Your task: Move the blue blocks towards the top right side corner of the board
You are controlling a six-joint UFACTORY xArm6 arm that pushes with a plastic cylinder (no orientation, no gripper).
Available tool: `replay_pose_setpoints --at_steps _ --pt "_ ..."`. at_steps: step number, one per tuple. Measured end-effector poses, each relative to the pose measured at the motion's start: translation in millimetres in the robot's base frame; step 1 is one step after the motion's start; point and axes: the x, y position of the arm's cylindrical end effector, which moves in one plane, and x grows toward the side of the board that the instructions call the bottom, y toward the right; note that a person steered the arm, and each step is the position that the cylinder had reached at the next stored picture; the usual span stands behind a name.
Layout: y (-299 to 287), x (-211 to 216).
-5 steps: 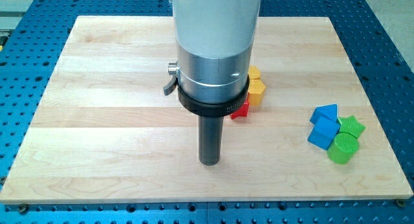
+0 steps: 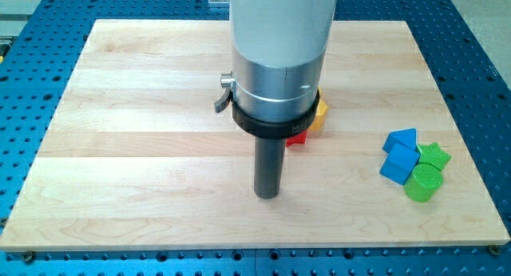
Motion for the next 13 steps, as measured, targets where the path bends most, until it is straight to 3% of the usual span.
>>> replay_pose_setpoints --at_steps 2,6,7,9,13 --pt "1 -23" --pt "15 -24" --pt "-8 -26" --pt "5 -6" --pt "141 18"
